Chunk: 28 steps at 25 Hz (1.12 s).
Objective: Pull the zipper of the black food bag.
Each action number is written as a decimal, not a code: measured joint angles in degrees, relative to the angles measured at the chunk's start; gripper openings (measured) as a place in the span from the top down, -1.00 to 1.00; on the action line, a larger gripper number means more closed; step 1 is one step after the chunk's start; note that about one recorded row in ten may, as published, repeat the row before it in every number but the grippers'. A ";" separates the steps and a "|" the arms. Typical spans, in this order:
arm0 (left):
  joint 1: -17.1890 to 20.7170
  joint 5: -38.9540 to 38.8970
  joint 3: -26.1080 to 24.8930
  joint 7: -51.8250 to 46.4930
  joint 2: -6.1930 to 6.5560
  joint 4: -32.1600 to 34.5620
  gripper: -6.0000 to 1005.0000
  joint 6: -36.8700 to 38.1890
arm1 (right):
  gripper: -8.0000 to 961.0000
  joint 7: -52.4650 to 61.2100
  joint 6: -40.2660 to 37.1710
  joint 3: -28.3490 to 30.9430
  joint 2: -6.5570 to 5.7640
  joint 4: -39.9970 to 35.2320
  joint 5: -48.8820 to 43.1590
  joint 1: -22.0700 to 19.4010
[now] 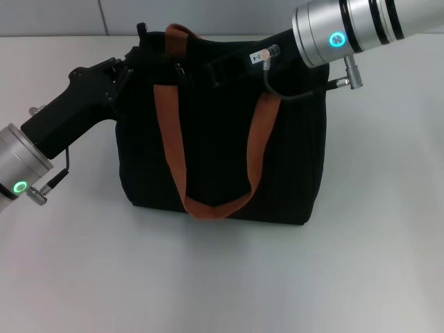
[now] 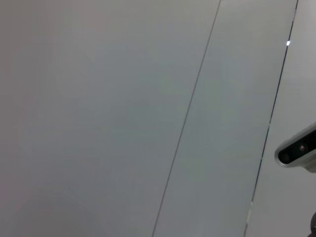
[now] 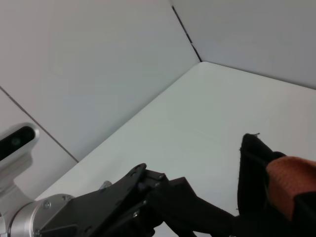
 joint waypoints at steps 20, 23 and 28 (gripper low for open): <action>0.34 -1.62 -0.30 2.75 -0.04 -1.41 0.79 -0.76 | 0.99 1.10 -0.87 0.33 -0.18 -0.08 -0.14 -3.70; 0.28 -1.65 -0.31 2.75 -0.03 -1.41 0.79 -0.84 | 0.99 1.10 -1.18 0.40 -0.49 -0.23 -0.11 -4.44; 0.18 -1.72 -1.02 2.75 0.03 -1.41 0.79 -1.41 | 0.99 1.10 -1.55 1.20 -0.95 -0.30 0.14 -5.92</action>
